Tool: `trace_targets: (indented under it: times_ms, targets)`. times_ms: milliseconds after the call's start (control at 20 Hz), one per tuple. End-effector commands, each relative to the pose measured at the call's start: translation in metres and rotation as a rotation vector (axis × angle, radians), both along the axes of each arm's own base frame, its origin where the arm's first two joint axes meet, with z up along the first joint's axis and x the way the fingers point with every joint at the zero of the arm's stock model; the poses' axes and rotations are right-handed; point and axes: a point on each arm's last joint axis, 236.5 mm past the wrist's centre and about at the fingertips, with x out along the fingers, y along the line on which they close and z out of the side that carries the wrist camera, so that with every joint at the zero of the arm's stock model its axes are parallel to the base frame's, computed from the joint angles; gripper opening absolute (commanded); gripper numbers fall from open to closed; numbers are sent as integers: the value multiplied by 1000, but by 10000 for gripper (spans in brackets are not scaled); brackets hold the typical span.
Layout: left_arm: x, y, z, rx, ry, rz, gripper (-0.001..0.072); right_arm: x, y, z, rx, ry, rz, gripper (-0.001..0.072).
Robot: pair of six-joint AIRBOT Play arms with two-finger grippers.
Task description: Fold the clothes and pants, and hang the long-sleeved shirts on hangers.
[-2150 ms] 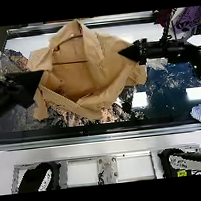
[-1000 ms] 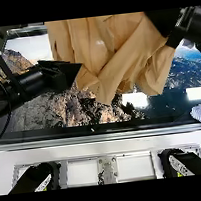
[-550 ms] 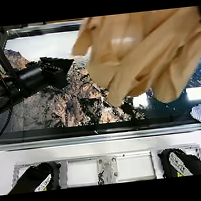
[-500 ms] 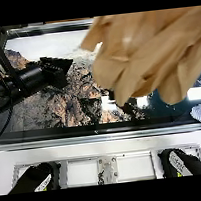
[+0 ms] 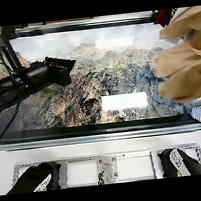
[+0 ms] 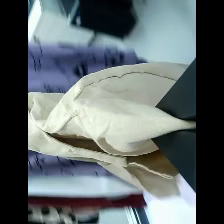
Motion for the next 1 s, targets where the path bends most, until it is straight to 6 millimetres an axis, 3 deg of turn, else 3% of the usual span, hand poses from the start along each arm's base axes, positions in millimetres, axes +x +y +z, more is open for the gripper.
trace_targets:
  times_ms: [0, 200, 450, 800, 950]
  targets:
    - [9, -5, -14, 13, 34, -2, 14, -41, -42, 35, -102, -10, -203, 4]
    - [18, -8, -29, 28, 67, -2, 14, -73, -59, 84, -176, -77, -301, 4]
    - [22, -10, -38, 36, 86, -1, 14, -102, -54, 126, -243, -143, -357, 4]
    - [22, -10, -38, 36, 85, -1, 14, -114, -39, 140, -269, -171, -358, 5]
    - [22, -11, -39, 39, 89, -3, 14, -109, -52, 131, -264, -138, -376, 5]
